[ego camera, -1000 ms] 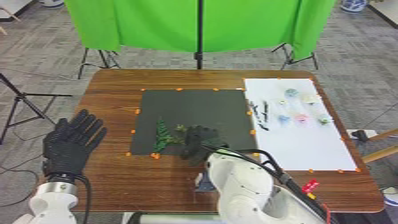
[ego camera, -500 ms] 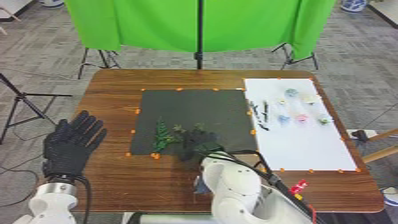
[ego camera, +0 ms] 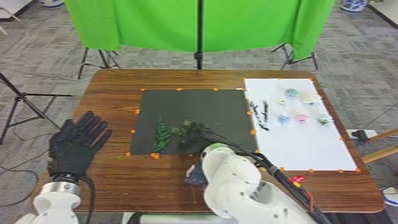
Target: Arrange flowers
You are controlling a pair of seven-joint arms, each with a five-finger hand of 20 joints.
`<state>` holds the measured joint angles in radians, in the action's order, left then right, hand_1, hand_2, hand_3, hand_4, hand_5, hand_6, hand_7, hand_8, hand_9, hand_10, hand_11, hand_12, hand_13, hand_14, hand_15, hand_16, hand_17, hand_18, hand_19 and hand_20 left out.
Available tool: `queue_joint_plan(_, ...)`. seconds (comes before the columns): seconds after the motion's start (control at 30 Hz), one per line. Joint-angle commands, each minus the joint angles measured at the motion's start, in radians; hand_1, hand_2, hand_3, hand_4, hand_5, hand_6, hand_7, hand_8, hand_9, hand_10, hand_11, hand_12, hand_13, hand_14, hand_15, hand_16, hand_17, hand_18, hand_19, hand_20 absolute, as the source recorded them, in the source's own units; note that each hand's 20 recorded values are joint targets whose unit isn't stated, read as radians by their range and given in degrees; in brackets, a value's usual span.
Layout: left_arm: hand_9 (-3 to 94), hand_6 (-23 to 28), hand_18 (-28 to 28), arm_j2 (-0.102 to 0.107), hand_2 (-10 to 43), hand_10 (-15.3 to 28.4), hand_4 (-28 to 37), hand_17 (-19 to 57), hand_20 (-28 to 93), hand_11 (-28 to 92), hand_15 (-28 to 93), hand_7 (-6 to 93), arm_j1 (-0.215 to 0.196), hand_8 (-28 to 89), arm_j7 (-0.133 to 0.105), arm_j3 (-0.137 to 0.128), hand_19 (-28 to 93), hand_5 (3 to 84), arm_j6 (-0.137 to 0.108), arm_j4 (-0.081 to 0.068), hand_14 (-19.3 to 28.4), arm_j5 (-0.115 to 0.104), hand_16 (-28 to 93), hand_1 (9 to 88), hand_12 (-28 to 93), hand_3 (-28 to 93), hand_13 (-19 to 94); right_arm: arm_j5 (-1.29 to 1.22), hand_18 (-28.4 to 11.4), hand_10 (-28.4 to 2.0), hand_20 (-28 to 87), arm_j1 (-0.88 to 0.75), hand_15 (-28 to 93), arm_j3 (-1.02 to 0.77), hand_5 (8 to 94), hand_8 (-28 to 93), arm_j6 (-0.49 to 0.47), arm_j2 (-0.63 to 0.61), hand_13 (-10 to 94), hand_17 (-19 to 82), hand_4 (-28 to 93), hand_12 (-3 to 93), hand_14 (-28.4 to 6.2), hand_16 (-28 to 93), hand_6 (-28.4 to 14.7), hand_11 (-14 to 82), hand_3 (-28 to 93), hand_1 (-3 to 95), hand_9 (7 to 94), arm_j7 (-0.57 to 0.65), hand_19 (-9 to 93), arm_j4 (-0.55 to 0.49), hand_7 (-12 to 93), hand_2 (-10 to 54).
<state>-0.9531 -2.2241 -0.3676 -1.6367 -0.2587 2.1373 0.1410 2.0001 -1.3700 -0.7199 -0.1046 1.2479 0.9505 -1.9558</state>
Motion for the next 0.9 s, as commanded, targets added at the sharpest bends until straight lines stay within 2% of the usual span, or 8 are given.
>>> queue_joint_plan(0.03,42.7,7.4,14.2,0.004,14.2,14.7,-28.3,-3.1,14,29,44,21.8,-0.013,-11,0.016,0.004,34,48.3,0.005,-0.008,14.1,-0.010,-6,29.9,13,74,34,-0.007,-28.4,-28.4,16,-0.002,67,0.004,53.8,-9,-0.005,0.015,29,20,-22,21.4,-28.4,12,-20.9,22.3,77,39.4,44.0,0.010,76,0.019,4,-1.8)
queue_joint_plan(0.13,42.8,7.4,14.2,0.006,14.2,14.7,-28.3,-3.1,14,29,44,21.8,-0.009,-11,0.024,0.007,34,48.2,0.006,-0.010,14.2,-0.009,-6,29.9,13,74,34,-0.023,-28.4,-28.4,15,-0.005,67,0.006,53.6,-9,0.005,0.025,30,20,-22,21.5,-28.4,12,-21.1,22.3,77,39.3,44.0,0.011,76,0.009,4,-1.7)
queue_joint_plan(0.4,42.8,7.3,14.2,0.006,14.3,14.7,-28.3,-3.2,14,29,44,21.9,-0.021,-11,0.011,-0.004,35,48.2,0.002,-0.007,14.2,-0.015,-6,30.0,13,74,34,-0.037,-28.4,-28.4,14,0.003,67,0.008,54.0,-9,-0.004,0.018,30,20,-22,21.4,-28.4,12,-21.3,21.9,77,39.3,44.7,0.018,77,-0.005,4,-1.5)
queue_joint_plan(0.57,42.8,7.3,14.2,0.011,14.3,14.7,-28.3,-3.2,14,29,44,21.7,-0.017,-11,0.016,0.001,35,48.2,-0.001,-0.009,14.2,-0.018,-6,30.0,13,74,34,-0.048,-28.4,-28.4,13,0.007,66,0.026,54.7,-9,-0.012,0.008,31,20,-22,21.4,-28.4,12,-21.1,21.8,76,38.7,45.5,0.029,77,-0.014,4,-0.9)
queue_joint_plan(0.63,42.8,7.3,14.2,0.013,14.3,14.7,-28.3,-3.2,14,29,44,21.8,-0.010,-11,0.011,0.004,35,48.1,-0.002,-0.012,14.2,-0.032,-6,30.0,13,74,34,-0.054,-28.4,-28.4,13,0.013,66,0.035,55.0,-9,-0.011,0.000,31,20,-22,21.4,-28.4,12,-21.2,21.7,76,38.5,45.6,0.029,77,-0.021,4,-0.7)
queue_joint_plan(0.73,42.7,7.3,14.3,0.012,14.4,14.7,-28.3,-3.3,14,29,44,21.8,-0.006,-11,0.011,0.007,35,48.2,-0.003,-0.013,14.1,-0.028,-6,29.9,13,74,34,-0.038,-28.4,-28.4,12,0.016,66,0.040,55.2,-10,-0.019,-0.005,31,20,-22,21.5,-28.4,12,-21.0,21.5,76,38.4,45.8,0.020,77,-0.023,4,-0.6)
queue_joint_plan(0.83,42.8,7.3,14.3,0.010,14.5,14.7,-28.3,-3.3,14,29,44,21.9,-0.002,-11,0.011,0.012,35,48.2,-0.004,-0.016,14.1,-0.031,-6,29.9,13,73,34,-0.002,-28.4,-28.4,12,0.018,66,0.044,54.4,-9,-0.008,-0.010,31,20,-21,21.5,-28.4,12,-18.3,21.0,76,37.7,44.5,0.019,77,-0.017,5,-0.7)
queue_joint_plan(0.9,42.8,7.3,14.3,0.009,14.5,14.7,-28.3,-3.3,14,29,44,21.9,0.008,-11,0.008,0.014,35,48.2,-0.004,-0.020,14.1,-0.045,-7,29.8,13,74,34,-0.005,-28.4,-28.4,12,0.022,67,0.044,54.4,-8,0.005,-0.015,31,20,-21,21.6,-28.4,12,-15.7,21.1,77,37.4,43.6,0.026,77,-0.018,7,-0.8)
